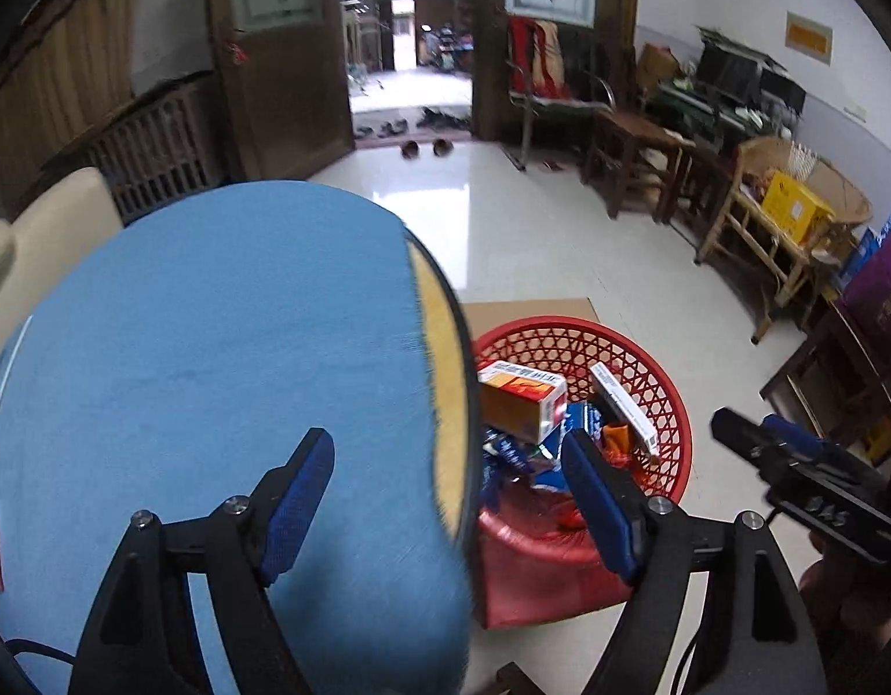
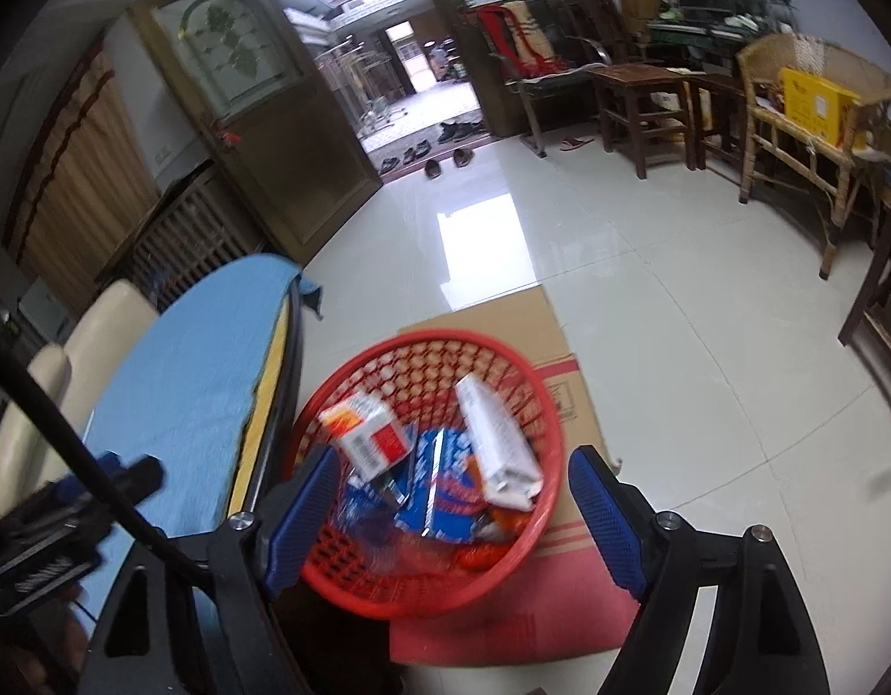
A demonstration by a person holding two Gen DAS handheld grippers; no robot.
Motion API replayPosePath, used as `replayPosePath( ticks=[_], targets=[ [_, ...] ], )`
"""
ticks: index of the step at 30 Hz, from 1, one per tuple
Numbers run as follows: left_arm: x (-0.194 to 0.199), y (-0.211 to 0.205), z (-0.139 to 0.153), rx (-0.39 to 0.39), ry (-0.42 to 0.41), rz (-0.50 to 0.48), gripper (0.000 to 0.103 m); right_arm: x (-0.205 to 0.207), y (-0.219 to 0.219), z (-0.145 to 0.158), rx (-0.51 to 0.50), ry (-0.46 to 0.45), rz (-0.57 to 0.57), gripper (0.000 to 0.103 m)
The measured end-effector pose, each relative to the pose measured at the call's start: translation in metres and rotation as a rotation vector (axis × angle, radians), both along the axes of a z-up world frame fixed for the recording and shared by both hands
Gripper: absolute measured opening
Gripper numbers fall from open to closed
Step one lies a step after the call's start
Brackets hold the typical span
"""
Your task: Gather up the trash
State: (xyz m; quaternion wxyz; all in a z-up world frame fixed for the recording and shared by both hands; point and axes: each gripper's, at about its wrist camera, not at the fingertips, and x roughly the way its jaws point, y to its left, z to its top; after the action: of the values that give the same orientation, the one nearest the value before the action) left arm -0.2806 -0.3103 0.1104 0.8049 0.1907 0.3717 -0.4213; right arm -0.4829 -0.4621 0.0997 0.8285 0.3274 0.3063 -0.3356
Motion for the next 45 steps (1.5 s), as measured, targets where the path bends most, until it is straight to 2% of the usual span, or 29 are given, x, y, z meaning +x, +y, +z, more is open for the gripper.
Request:
replayPosePath(
  ticks=[5,6,8,11,21,24,26,30,36,45],
  targets=[
    [-0.007,0.042,0.012,-0.042,-0.023,0.051,0.082,0.012,0.041,0.006,-0.044,0.029,0.076,0.084],
    [-0.008,0.05,0.013,-0.051,-0.02,0.057,0.088,0.013,0.049,0.008,-0.053,0.03,0.09,0.085],
    [-0.011,0.065,0.016,-0.077,-0.002,0.068,0.092,0.013,0.066,0.012,-0.071,0.031,0.116,0.085],
    [-0.017,0.084,0.02,-0.108,-0.006,0.079,0.092,0.01,0.088,0.017,-0.097,0.043,0.142,0.087],
    [-0.034,0.116,0.019,-0.114,-0.008,0.147,0.093,-0.006,0.135,0.024,-0.161,0.084,0.162,0.089],
    [-0.039,0.121,0.019,-0.119,-0.018,0.149,0.093,-0.011,0.139,0.033,-0.182,0.076,0.167,0.098],
    [-0.041,0.123,0.018,-0.117,-0.043,0.159,0.093,-0.012,0.134,0.036,-0.183,0.067,0.156,0.098],
    [-0.038,0.126,0.013,-0.128,-0.024,0.163,0.093,-0.014,0.131,0.036,-0.173,0.057,0.13,0.098],
    [-0.044,0.119,0.005,-0.096,-0.03,0.153,0.093,-0.013,0.132,0.032,-0.179,0.073,0.126,0.098],
    [-0.05,0.12,0.005,-0.092,-0.047,0.142,0.093,-0.013,0.137,0.033,-0.193,0.076,0.112,0.098]
  ],
)
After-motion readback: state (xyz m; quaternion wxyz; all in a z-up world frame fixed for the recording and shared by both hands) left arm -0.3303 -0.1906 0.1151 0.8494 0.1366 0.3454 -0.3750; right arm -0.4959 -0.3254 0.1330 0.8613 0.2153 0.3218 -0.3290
